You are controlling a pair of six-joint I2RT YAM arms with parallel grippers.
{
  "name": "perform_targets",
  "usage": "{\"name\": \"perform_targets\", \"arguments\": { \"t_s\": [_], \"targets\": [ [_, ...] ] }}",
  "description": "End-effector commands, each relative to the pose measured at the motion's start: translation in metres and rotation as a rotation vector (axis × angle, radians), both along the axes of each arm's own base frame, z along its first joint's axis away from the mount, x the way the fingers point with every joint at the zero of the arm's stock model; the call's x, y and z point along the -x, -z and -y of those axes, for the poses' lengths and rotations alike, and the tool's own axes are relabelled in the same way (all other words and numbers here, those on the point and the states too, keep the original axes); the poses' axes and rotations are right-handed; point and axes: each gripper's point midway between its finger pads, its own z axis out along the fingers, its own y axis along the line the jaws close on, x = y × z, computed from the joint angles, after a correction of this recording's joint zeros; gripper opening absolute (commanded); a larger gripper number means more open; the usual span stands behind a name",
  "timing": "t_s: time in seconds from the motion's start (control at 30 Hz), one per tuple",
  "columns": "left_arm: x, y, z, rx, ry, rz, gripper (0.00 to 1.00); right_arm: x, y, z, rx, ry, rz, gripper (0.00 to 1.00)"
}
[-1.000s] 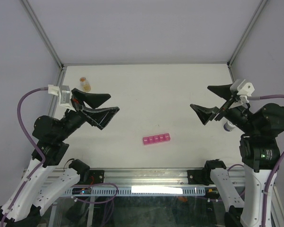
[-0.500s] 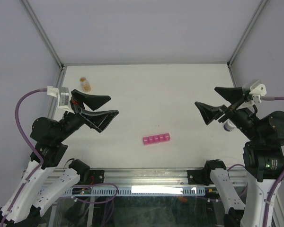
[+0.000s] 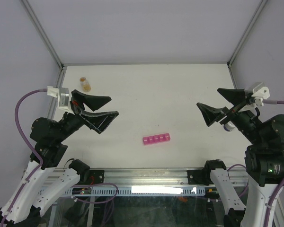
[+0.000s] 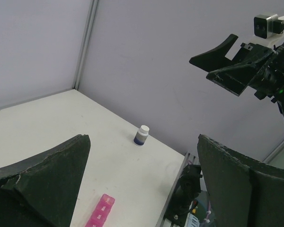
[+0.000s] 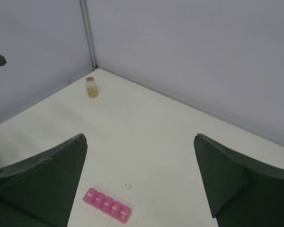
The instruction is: Sort the pills into containers
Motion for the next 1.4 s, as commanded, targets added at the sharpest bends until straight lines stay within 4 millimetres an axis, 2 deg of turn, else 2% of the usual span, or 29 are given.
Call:
{"name": "perform_targets", "arguments": {
  "t_s": [0.0, 1.37],
  "targets": [
    [0.011, -0.010, -0.001, 0.005, 0.031, 0.026, 0.99, 0.007, -0.013, 0.003, 0.007, 0.022, 0.052, 0.99],
    [0.002, 0.018, 0.007, -0.042, 0.047, -0.013, 0.99, 0.007, -0.002, 0.004, 0.045, 0.021, 0.041, 0.99]
  ]
}}
